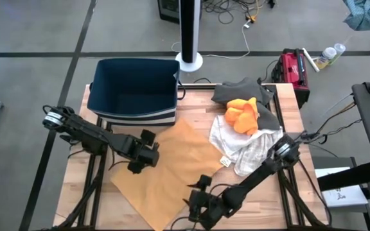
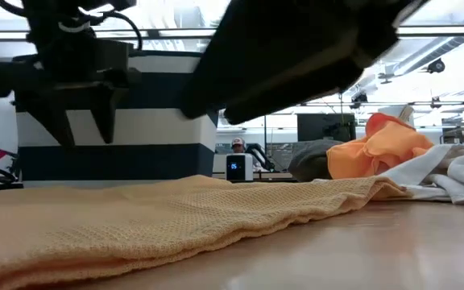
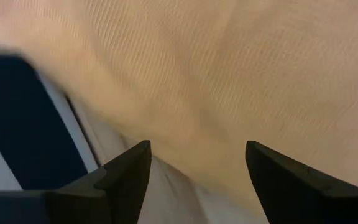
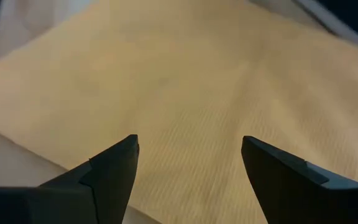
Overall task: Fold towel
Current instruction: Fold the yellow kitchen towel
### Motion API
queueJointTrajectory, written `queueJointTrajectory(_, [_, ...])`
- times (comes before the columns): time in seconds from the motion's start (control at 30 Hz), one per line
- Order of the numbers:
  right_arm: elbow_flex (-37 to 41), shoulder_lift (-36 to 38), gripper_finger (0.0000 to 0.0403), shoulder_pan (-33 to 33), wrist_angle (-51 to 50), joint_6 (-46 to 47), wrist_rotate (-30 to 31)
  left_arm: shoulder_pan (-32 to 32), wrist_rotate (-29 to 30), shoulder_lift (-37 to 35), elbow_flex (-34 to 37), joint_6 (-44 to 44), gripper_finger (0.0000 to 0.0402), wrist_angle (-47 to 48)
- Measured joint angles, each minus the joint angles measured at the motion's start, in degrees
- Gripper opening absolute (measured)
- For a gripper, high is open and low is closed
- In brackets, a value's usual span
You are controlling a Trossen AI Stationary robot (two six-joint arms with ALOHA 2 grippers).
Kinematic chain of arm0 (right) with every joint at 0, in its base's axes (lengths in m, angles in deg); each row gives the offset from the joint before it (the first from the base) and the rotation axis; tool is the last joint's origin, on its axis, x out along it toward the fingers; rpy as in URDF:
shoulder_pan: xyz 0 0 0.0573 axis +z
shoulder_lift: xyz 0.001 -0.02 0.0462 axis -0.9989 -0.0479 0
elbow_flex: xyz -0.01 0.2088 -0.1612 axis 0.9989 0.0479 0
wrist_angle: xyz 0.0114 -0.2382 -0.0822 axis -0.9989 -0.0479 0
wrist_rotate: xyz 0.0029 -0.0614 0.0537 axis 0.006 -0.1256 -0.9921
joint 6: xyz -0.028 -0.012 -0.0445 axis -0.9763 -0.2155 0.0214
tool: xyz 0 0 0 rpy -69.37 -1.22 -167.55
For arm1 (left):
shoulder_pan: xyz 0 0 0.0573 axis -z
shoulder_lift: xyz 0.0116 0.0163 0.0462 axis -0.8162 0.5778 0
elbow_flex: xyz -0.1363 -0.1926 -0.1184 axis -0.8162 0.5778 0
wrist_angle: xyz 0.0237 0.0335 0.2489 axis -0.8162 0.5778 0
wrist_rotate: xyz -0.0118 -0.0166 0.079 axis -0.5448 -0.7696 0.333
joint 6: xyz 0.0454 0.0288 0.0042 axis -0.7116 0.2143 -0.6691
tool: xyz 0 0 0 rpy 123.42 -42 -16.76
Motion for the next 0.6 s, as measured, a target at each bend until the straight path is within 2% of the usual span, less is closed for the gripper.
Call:
queueJointTrajectory(0.13, [-1.93, -1.56, 0.0275, 0.00, -0.43, 3.04, -0.11, -3.20, 0.62, 0.05, 1.70, -8.64, 0.0232, 0.24])
queueJointTrajectory(0.33, [-0.44, -1.81, 0.0274, -0.03, -2.41, 10.52, 2.08, -10.21, 1.15, 0.09, 5.11, -13.54, 0.0206, -4.34])
queueJointTrajectory(0.5, [-0.43, -1.82, 0.0276, -0.03, -2.24, 13.42, 2.37, -11.50, 1.00, 0.09, 9.45, -21.33, 0.0193, -12.83])
queueJointTrajectory(0.6, [-0.48, -1.82, 0.0273, -0.03, -2.20, 14.67, 2.33, -11.76, -1.18, 0.09, 10.76, -22.02, 0.0193, -13.14])
